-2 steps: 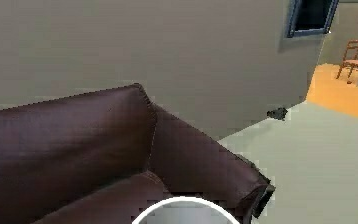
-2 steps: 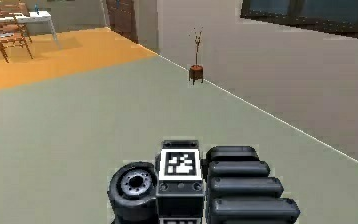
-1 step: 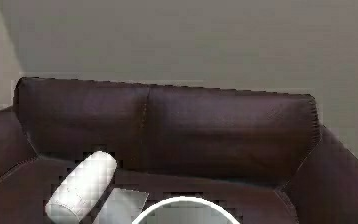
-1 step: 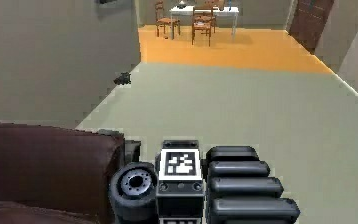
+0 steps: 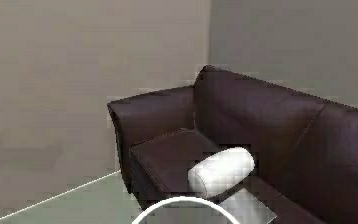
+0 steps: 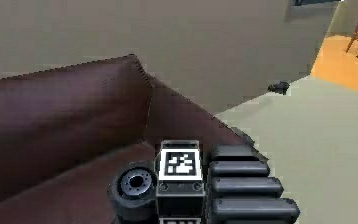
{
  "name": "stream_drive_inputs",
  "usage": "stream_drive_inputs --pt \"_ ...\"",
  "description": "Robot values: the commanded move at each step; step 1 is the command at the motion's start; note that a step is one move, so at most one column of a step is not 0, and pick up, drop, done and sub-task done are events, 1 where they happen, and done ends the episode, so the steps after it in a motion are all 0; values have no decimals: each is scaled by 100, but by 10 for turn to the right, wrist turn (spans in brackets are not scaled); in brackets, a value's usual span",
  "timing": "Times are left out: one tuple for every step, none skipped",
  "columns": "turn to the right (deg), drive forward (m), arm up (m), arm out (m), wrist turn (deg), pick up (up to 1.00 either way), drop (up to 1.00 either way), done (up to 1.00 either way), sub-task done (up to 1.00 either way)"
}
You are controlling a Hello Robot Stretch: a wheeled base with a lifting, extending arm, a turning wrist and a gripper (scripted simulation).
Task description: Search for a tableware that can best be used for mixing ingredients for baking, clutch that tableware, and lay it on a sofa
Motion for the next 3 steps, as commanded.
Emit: stream_drive_inputs --pt "-450 0 0 0 0 0 0 0 0" --pt "-420 0 0 0 0 0 0 0 0" --pt "0 0 0 48 0 0 0 0 0"
